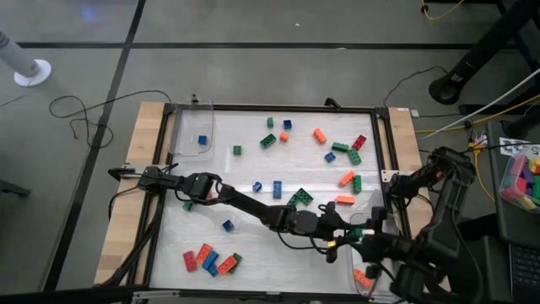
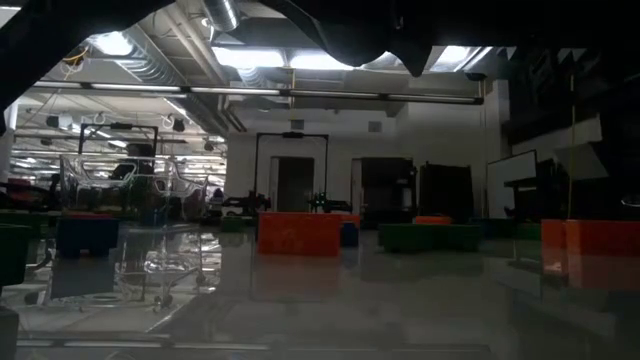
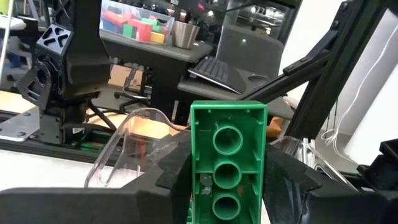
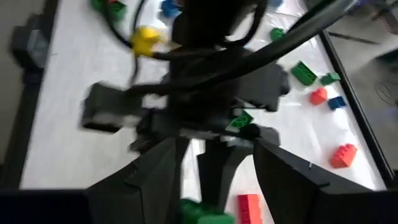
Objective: Sort blocks by size
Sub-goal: Put the 8 stud green game piece into the bottom transparent bin
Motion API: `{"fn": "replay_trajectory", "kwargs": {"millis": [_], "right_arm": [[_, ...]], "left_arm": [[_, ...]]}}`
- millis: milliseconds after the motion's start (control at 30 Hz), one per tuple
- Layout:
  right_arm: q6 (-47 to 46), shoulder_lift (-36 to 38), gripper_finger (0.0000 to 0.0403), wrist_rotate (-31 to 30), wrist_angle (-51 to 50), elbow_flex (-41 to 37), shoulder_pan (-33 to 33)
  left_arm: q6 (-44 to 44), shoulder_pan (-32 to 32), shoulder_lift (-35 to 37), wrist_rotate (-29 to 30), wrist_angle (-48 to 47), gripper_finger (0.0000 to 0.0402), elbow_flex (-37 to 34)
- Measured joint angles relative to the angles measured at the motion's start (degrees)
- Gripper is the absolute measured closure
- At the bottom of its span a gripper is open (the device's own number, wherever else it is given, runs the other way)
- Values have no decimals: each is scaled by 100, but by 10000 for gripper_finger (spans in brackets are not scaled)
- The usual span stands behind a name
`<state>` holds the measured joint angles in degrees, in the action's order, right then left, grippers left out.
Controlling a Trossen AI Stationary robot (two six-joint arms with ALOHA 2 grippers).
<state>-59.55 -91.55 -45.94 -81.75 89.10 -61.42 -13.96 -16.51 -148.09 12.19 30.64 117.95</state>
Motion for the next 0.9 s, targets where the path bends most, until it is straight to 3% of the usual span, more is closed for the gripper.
{"fn": "replay_trajectory", "kwargs": {"millis": [167,400,900], "right_arm": [[-2,-31,187,294,-66,-174,413],[-22,-35,187,1845,-69,-533,857],[-908,-31,187,3581,-665,-549,860]], "left_arm": [[7,11,0,1,1,261,0],[242,11,0,7,-23,260,0],[669,109,-7,-35,-174,260,-9]]}}
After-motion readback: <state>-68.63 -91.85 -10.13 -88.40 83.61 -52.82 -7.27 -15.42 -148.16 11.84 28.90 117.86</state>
